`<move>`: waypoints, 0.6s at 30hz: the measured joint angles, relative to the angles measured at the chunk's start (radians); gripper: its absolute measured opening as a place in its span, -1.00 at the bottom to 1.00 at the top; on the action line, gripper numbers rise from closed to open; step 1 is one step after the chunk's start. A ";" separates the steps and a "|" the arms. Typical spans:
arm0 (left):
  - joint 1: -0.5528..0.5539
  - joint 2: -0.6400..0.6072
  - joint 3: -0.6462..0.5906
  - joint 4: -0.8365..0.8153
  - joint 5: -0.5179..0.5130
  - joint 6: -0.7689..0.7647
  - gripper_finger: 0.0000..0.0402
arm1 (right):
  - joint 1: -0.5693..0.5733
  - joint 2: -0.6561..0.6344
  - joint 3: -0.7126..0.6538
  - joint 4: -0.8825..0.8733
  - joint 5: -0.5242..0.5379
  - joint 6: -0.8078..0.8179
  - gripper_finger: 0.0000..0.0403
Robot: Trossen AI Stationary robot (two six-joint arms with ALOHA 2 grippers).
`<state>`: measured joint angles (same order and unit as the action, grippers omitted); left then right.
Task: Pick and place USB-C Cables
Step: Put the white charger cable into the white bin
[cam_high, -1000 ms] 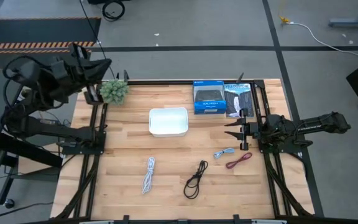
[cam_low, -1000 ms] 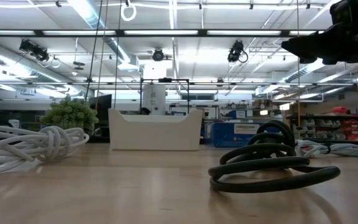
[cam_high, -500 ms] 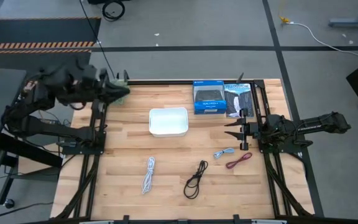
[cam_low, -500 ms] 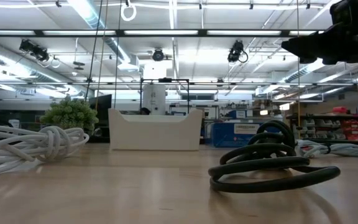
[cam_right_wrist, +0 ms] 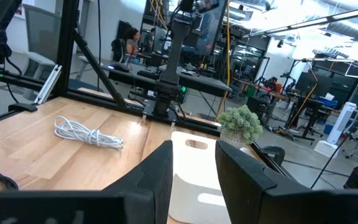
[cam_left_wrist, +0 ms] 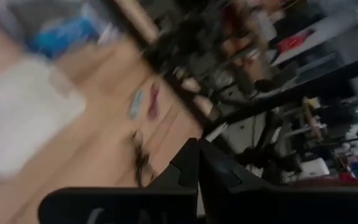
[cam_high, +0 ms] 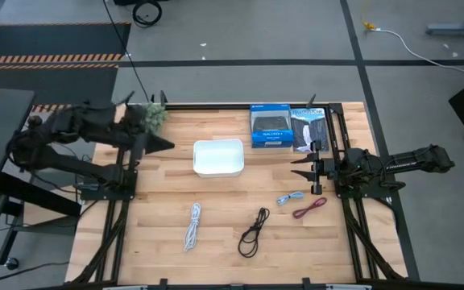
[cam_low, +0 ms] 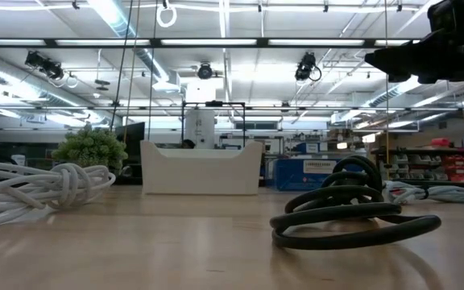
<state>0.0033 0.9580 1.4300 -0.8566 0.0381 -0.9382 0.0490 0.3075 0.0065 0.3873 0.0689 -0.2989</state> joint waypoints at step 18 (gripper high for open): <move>-0.171 0.214 0.000 -0.331 0.205 -0.267 -0.96 | 0.000 0.000 0.000 0.000 0.000 0.000 -0.37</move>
<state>-0.1680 1.1720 1.4296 -1.1876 0.2431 -1.2050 0.0490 0.3073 0.0063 0.3870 0.0692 -0.2989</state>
